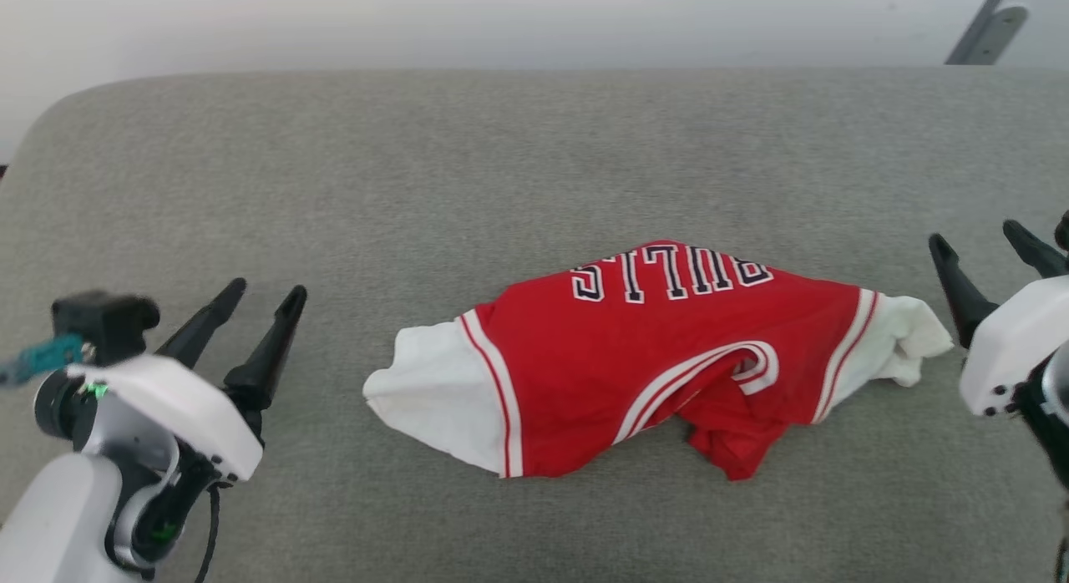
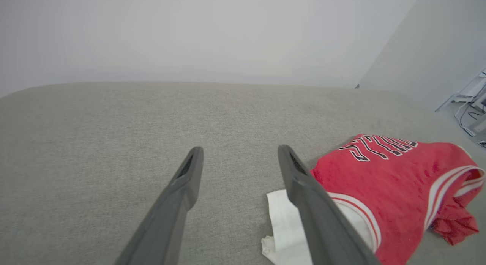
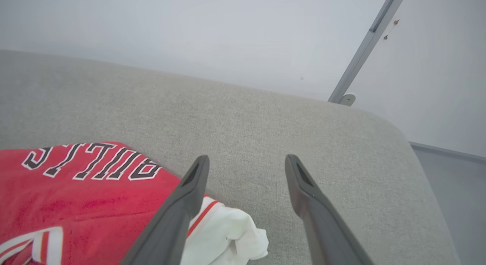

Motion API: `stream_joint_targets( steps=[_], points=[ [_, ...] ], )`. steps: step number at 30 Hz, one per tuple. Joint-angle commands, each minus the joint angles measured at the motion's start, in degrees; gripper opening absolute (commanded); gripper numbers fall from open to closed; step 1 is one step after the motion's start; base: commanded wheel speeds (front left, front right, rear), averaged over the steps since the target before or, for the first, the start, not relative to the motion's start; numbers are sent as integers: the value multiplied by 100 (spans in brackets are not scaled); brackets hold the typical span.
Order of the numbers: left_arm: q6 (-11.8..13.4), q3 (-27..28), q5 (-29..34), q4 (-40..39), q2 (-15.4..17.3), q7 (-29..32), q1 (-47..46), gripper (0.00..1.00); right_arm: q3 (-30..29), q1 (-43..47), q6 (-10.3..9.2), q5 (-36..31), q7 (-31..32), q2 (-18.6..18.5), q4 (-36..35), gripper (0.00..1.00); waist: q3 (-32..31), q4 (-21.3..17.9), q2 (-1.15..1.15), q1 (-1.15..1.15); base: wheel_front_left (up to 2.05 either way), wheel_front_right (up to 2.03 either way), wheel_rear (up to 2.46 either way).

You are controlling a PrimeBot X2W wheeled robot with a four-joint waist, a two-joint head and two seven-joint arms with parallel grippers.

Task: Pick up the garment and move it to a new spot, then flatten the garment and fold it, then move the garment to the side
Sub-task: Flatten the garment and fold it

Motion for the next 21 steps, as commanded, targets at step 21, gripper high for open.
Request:
stream_joint_targets(
  steps=[21],
  points=[
    [796, -1240, -957, 1191, 34, 4486, -1627, 100, -103, 418, -1, -1065, -1661, 1595, -555, 100, -27, -812, 0, 0, 0, 0, 0]
  ],
)
